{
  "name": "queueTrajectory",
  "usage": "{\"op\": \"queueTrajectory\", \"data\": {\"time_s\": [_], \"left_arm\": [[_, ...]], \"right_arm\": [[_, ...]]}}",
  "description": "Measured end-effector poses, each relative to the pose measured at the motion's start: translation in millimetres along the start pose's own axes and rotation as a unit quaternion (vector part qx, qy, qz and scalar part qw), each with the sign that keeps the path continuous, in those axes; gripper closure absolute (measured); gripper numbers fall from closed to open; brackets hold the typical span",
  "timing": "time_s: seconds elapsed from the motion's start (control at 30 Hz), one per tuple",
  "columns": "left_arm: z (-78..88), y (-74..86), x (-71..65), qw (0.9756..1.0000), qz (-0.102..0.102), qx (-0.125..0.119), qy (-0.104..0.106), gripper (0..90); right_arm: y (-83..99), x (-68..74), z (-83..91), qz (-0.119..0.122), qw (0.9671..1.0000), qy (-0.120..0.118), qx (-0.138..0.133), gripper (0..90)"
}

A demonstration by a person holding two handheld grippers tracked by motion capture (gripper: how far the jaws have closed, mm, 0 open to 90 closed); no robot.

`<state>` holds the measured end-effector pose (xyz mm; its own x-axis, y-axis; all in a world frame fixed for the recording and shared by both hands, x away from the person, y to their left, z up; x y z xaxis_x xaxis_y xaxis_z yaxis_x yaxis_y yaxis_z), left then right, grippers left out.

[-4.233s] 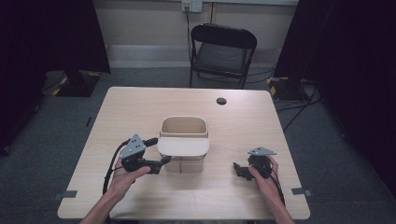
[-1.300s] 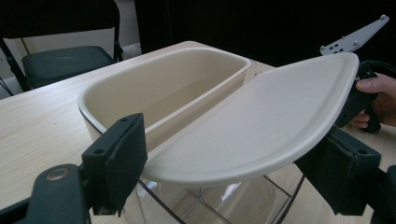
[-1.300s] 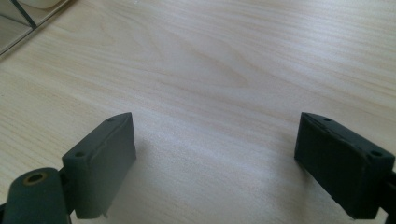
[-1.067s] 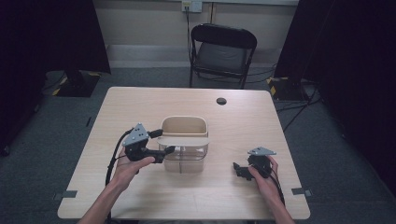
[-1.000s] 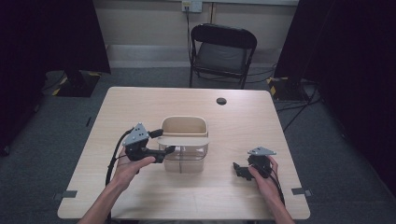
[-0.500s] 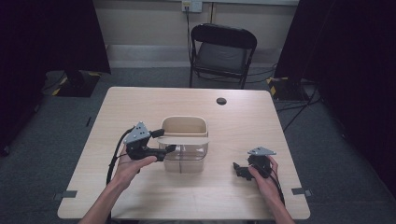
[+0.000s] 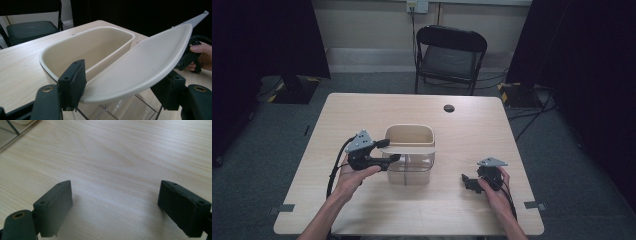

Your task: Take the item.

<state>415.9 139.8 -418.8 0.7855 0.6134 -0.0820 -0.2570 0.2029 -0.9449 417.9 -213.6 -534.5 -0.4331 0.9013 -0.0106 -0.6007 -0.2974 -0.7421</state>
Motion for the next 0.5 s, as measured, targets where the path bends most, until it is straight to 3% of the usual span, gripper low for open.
{"op": "queueTrajectory", "data": {"time_s": [0.5], "left_arm": [[1.8, -0.6, 1.7, 1.0, 0.0, -0.001, 0.002, 35.1]], "right_arm": [[0.0, 0.0, 0.0, 0.0, 1.0, 0.0, 0.0, 11.9]]}}
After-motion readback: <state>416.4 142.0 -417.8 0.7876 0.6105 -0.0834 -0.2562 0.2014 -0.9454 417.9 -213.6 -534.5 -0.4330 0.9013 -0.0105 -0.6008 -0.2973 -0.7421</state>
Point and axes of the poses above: each handheld gripper's, and its own axes: z roughly backward along the jaws, y roughly out of its underside, x roughly to its left, the point moved 5 cm from there along -z, roughly forward along the jaws, and after that the axes turned 1 degree about -x, right-handed, at the moved point
